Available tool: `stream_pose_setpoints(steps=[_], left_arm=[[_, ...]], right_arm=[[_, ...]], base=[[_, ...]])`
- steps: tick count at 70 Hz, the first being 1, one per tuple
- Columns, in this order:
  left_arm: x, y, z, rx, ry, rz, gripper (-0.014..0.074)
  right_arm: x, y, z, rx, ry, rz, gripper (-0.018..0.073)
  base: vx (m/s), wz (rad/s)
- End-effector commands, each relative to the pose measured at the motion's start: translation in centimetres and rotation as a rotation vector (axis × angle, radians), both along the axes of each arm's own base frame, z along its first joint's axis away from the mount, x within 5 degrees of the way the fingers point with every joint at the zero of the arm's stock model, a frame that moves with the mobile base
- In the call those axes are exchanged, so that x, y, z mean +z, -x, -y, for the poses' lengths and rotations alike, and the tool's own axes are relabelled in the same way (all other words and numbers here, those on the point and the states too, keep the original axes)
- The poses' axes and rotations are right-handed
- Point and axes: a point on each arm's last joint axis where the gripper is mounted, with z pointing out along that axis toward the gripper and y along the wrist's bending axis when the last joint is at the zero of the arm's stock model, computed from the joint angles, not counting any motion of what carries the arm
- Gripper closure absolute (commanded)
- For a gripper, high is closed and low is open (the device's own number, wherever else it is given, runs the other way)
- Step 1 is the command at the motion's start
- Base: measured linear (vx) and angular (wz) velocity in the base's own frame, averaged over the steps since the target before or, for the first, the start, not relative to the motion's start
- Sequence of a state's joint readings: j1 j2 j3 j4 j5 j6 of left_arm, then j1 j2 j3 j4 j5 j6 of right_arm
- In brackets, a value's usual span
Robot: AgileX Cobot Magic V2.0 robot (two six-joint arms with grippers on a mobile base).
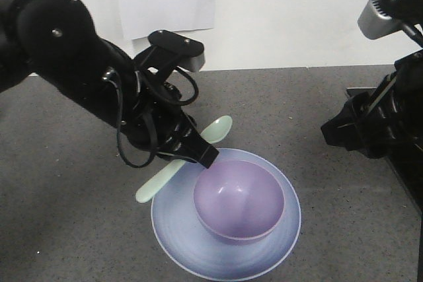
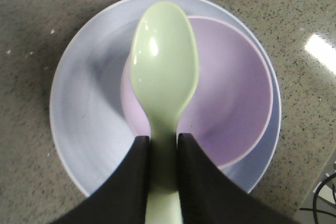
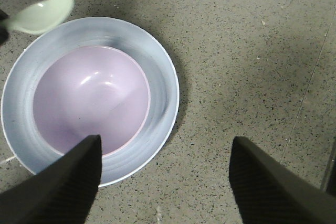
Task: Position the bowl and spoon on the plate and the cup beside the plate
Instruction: 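Move the left gripper with the green spoon over the bowl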
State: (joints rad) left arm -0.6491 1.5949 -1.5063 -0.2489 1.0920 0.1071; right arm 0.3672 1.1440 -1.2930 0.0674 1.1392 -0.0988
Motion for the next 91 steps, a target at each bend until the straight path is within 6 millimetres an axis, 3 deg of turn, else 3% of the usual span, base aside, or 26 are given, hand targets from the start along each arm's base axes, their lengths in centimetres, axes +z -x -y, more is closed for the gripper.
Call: stream_pose_setpoints(steps=[1, 23, 41, 70, 91], left_arm=[[1.7, 0.2, 1.2, -0.028, 0.044, 0.042, 0.0604], [-0.9, -0.5, 4.9, -0.109, -0.01, -0.012, 0.0604], [-2.6, -0.9, 5.3, -0.128, -0.063, -0.056, 0.0604], [-2.6, -1.0, 5.3, -0.125, -0.062, -0.059, 0.059], [-2.6, -1.0, 5.3, -0.125, -0.062, -0.059, 0.0494]], right_arm=[[1.5, 0.2, 0.2, -0.008, -0.033, 0.085, 0.0055], [1.5, 0.2, 0.2, -0.008, -0.033, 0.084, 0.0055], [1.5, 0.2, 0.2, -0.008, -0.033, 0.084, 0.0055], [1.5, 0.2, 0.2, -0.008, -0.033, 0.084, 0.0055], [1.5, 0.2, 0.2, -0.008, -0.033, 0.084, 0.0055]], base=[[0.0, 0.0], [0.0, 0.0], [0.0, 0.0], [0.0, 0.0], [0.0, 0.0]])
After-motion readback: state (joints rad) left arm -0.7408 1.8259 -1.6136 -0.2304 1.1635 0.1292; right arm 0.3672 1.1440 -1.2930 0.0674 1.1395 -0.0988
